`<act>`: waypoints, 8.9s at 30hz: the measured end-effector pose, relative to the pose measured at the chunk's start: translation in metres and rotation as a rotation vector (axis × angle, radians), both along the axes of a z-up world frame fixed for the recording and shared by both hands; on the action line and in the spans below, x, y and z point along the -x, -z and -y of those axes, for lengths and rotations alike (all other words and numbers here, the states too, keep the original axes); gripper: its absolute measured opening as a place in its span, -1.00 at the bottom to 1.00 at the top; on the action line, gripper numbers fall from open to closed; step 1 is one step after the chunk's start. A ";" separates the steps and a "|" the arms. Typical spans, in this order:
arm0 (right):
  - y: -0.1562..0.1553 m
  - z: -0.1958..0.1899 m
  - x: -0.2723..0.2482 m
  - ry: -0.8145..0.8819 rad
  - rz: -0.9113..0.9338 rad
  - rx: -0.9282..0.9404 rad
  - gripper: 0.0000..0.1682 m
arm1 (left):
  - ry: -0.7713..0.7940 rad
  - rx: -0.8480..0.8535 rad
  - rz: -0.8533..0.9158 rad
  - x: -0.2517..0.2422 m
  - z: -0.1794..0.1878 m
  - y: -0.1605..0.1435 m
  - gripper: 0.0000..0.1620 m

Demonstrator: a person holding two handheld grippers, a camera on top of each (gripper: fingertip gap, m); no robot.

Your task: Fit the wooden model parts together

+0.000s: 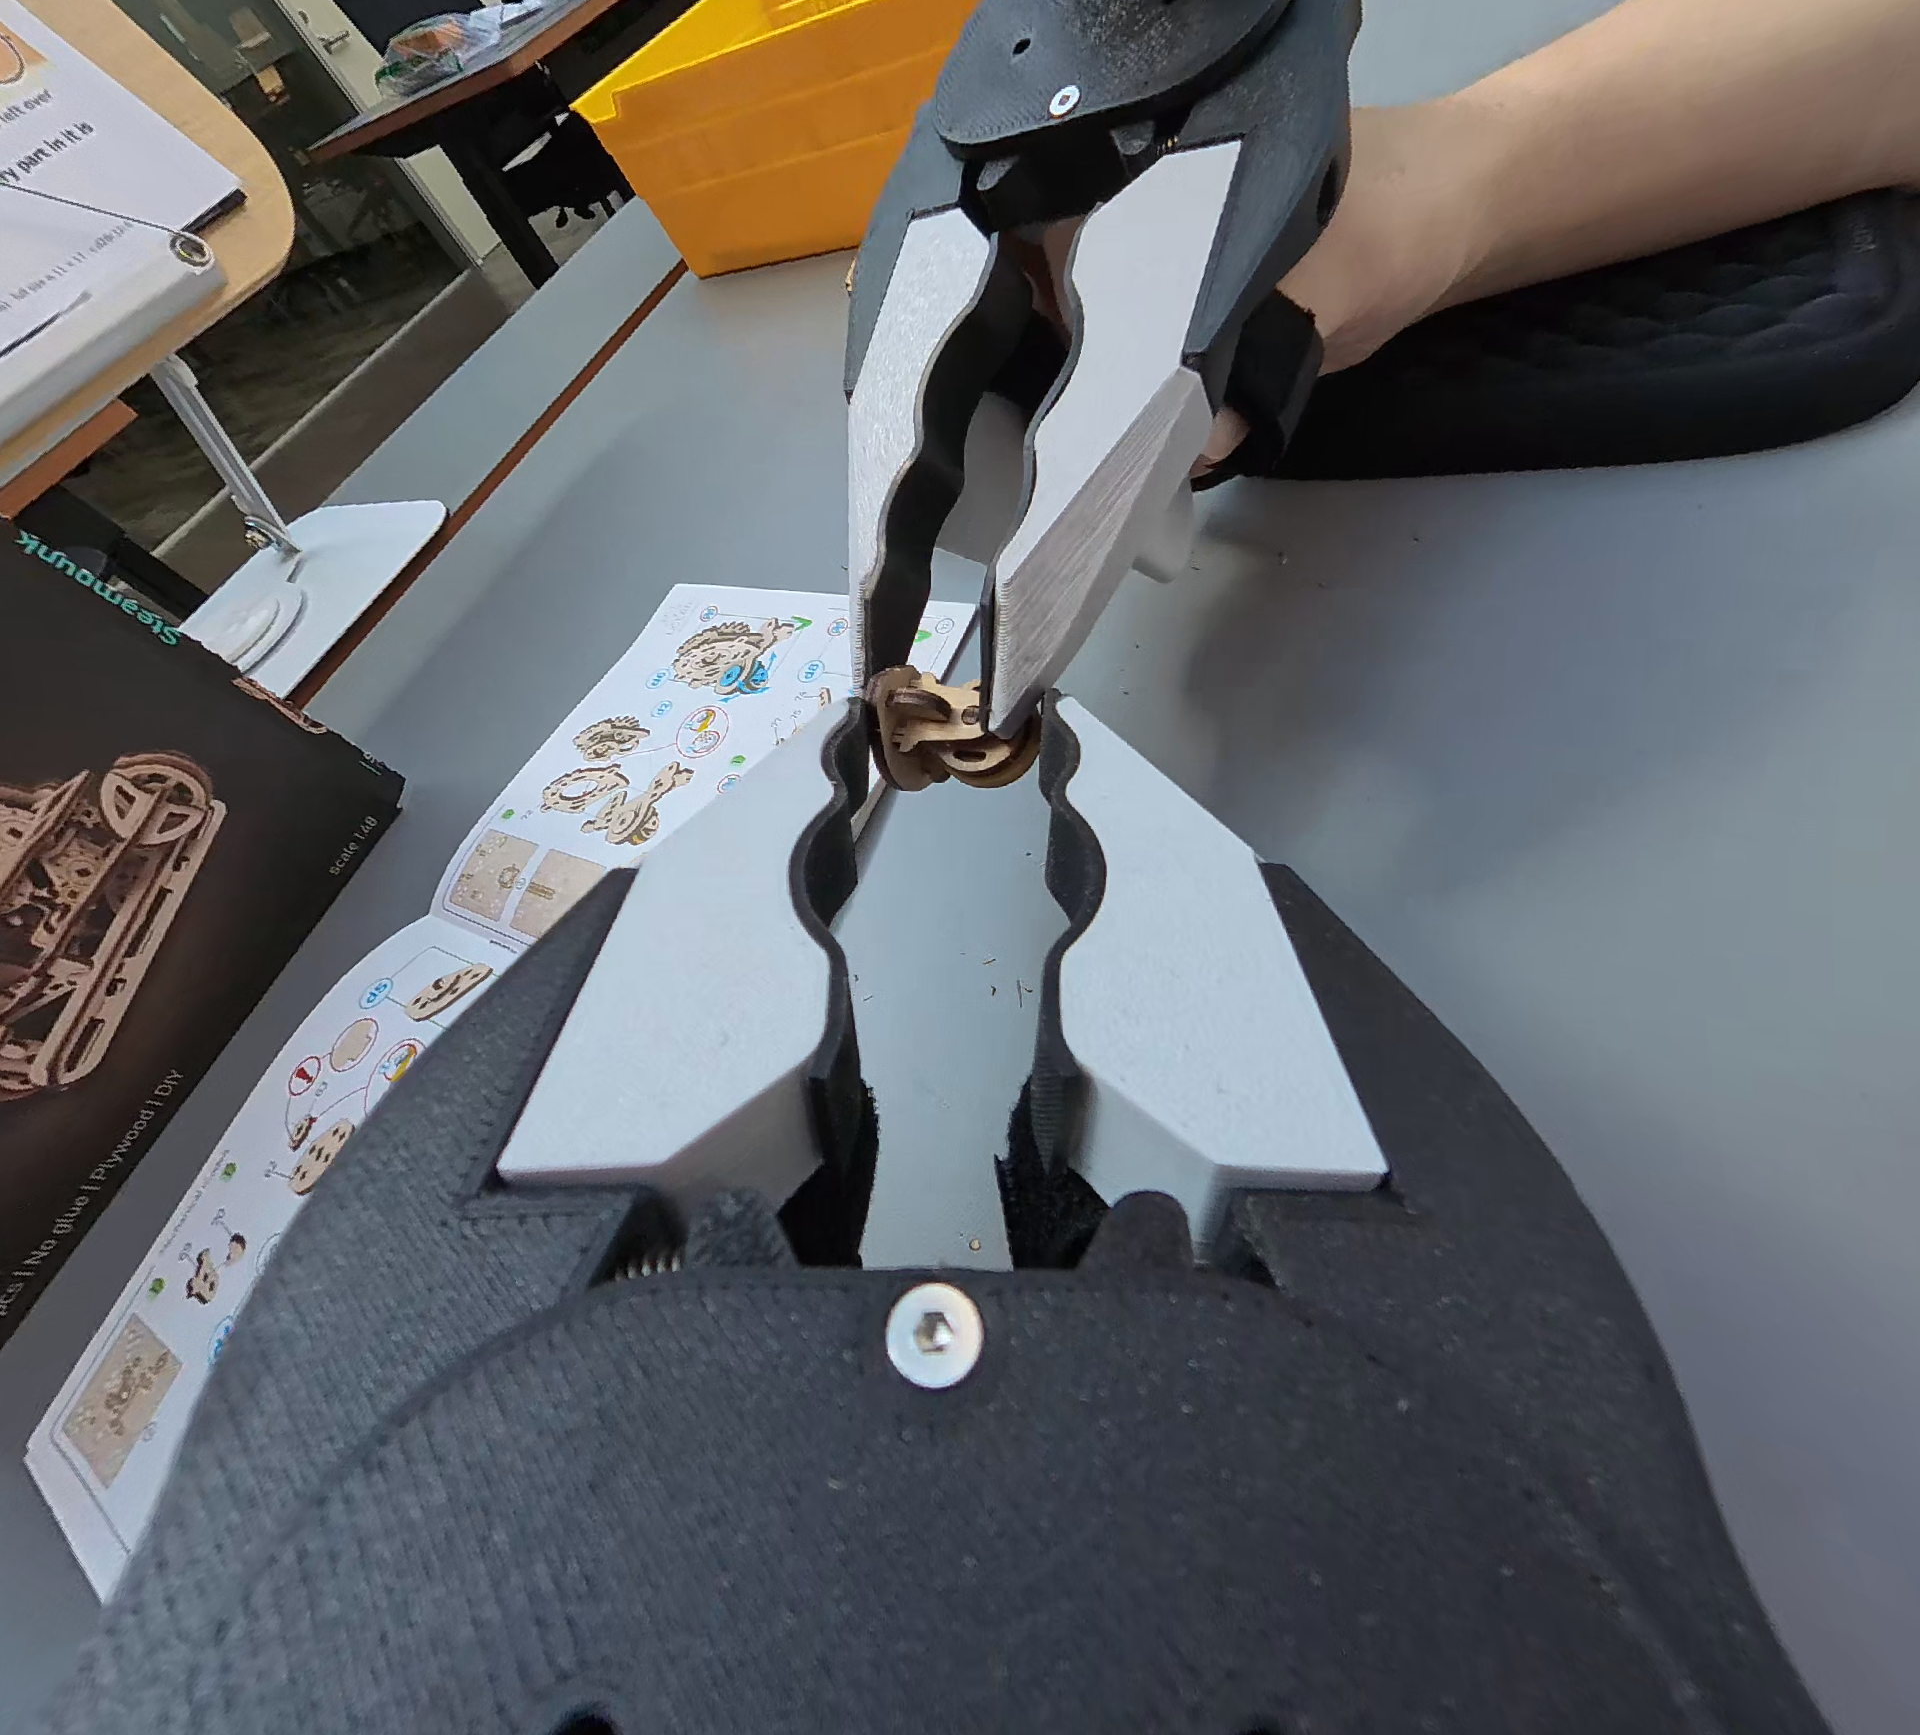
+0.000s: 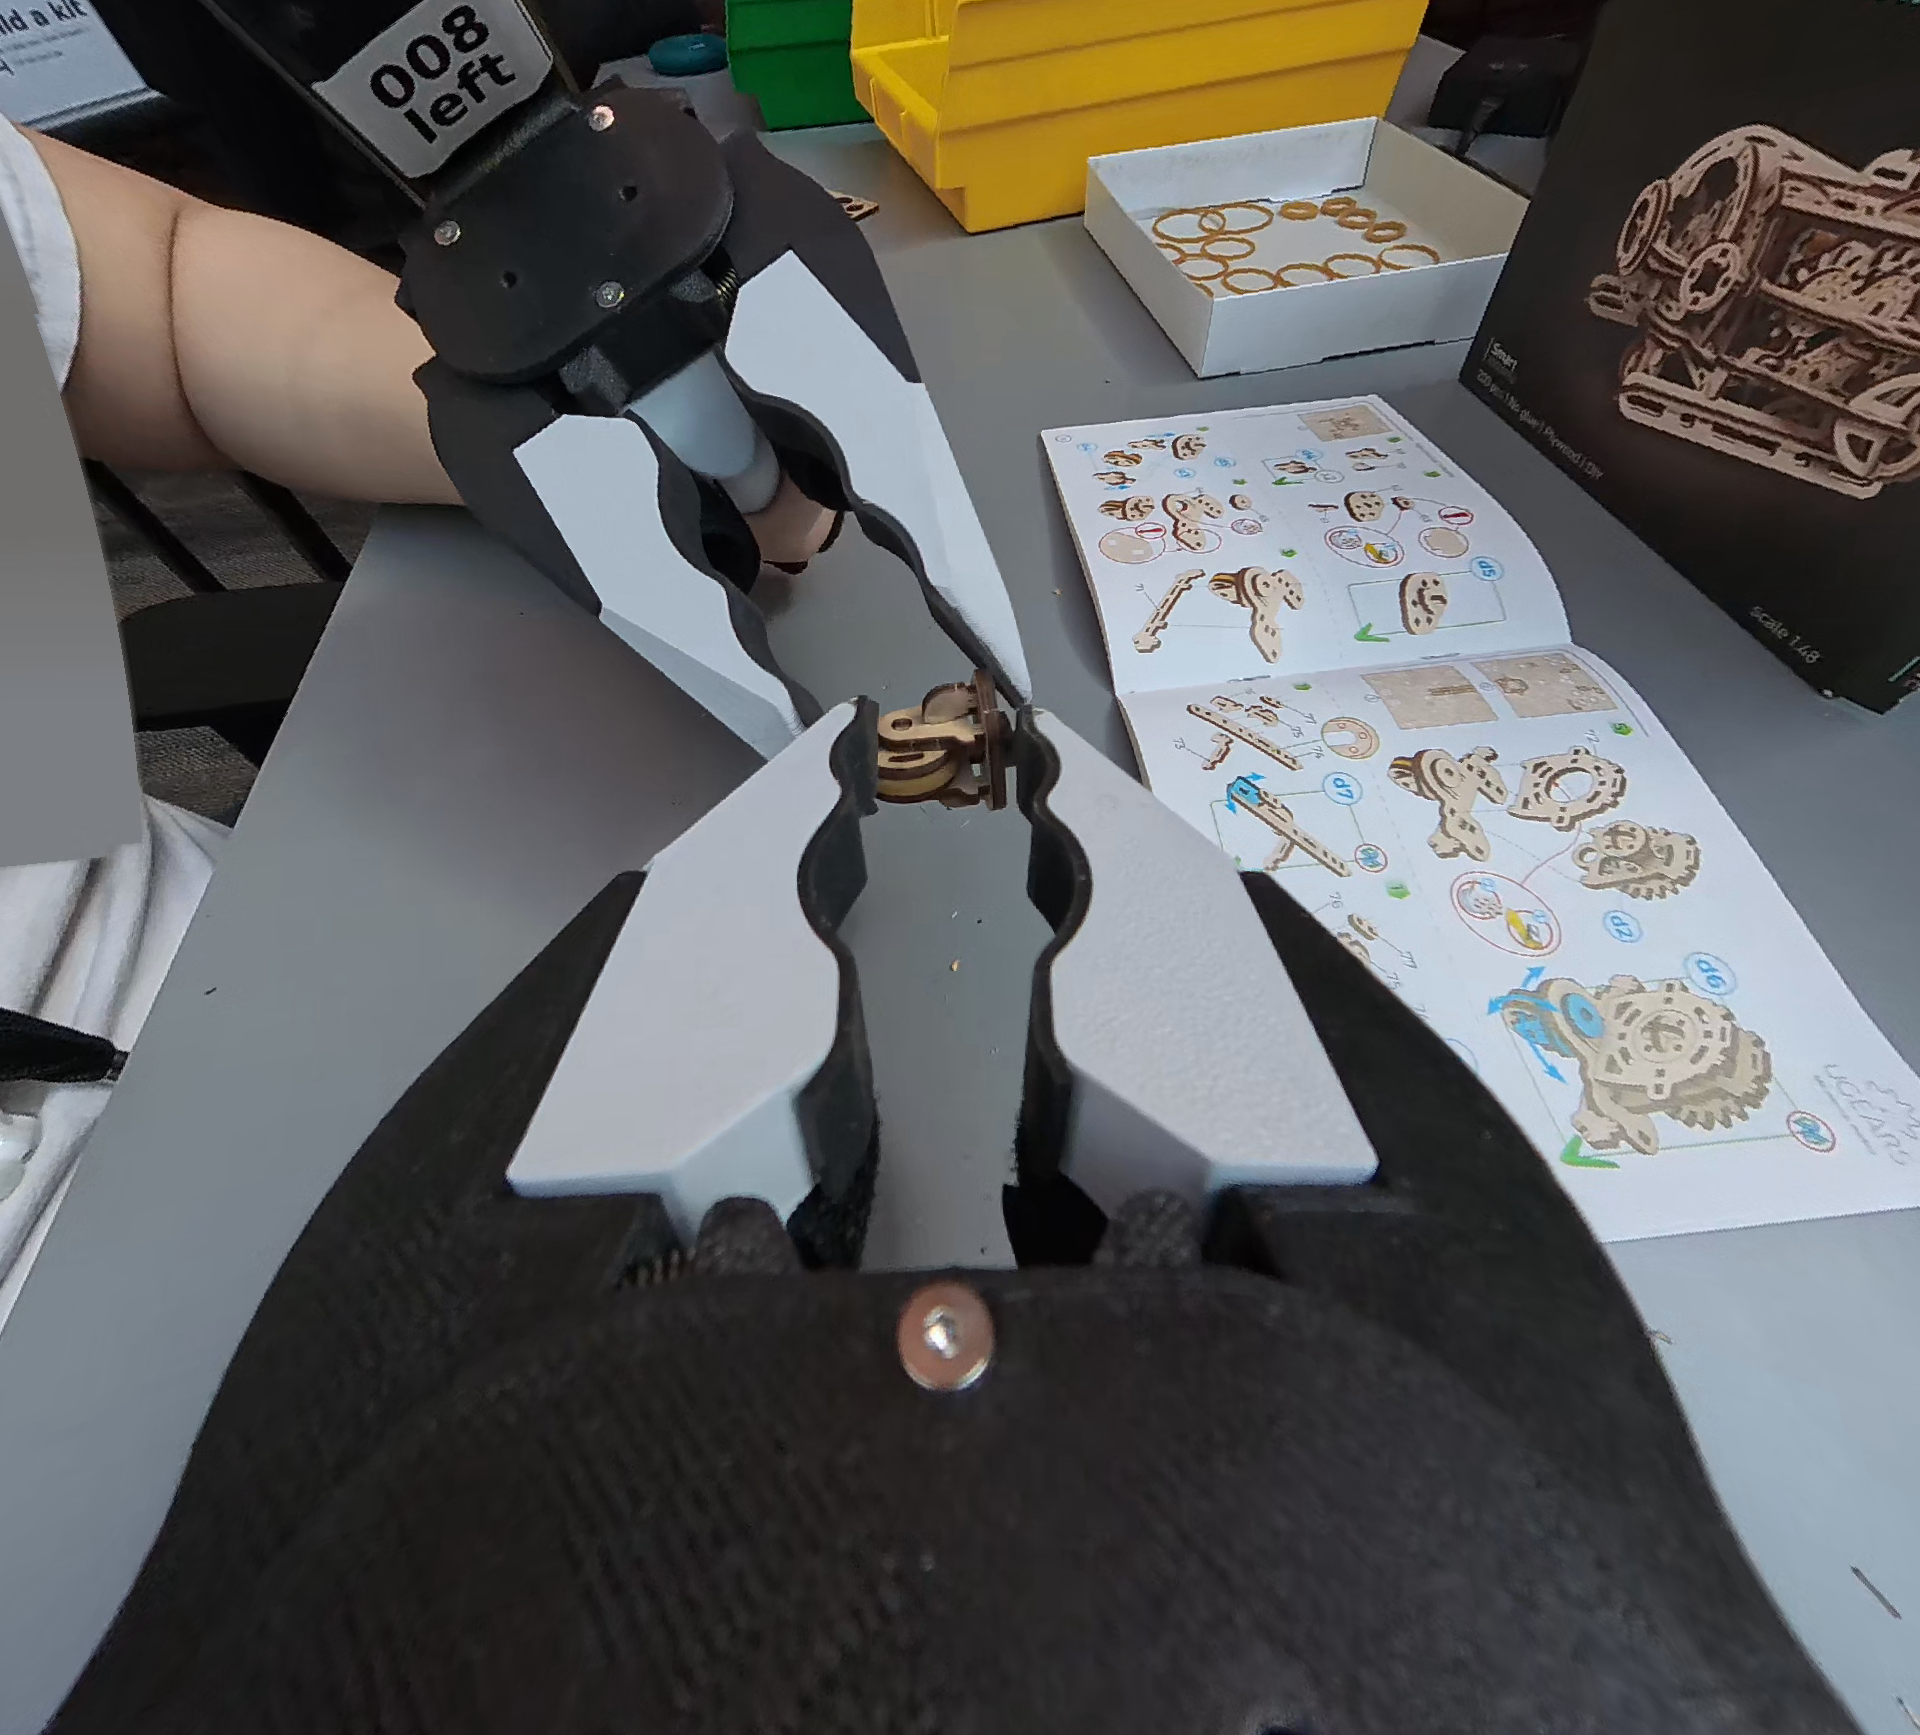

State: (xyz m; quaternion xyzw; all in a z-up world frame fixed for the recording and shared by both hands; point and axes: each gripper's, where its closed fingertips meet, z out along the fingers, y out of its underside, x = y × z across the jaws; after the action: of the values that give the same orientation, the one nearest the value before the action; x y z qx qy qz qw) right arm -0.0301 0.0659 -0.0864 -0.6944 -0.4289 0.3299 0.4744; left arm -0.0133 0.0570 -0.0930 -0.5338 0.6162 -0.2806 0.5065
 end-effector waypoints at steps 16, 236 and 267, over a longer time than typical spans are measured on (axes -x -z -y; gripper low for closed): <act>-0.013 0.002 0.000 0.024 0.053 -0.179 -0.87 | -0.054 -0.087 0.056 -0.003 0.001 -0.014 -0.68; 0.061 0.038 -0.002 -0.350 0.414 -0.216 -0.85 | 0.258 -0.009 -0.310 0.023 0.031 0.055 -0.87; 0.063 0.039 -0.004 -0.355 0.403 -0.133 -0.86 | 0.227 0.032 -0.325 0.020 0.031 0.060 -0.87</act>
State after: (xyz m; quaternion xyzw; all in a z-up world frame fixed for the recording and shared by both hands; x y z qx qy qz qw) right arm -0.0260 0.0273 -0.1497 -0.6273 -0.6503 0.2342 0.3588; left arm -0.0335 0.0265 -0.1526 -0.5070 0.7418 -0.2557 0.3569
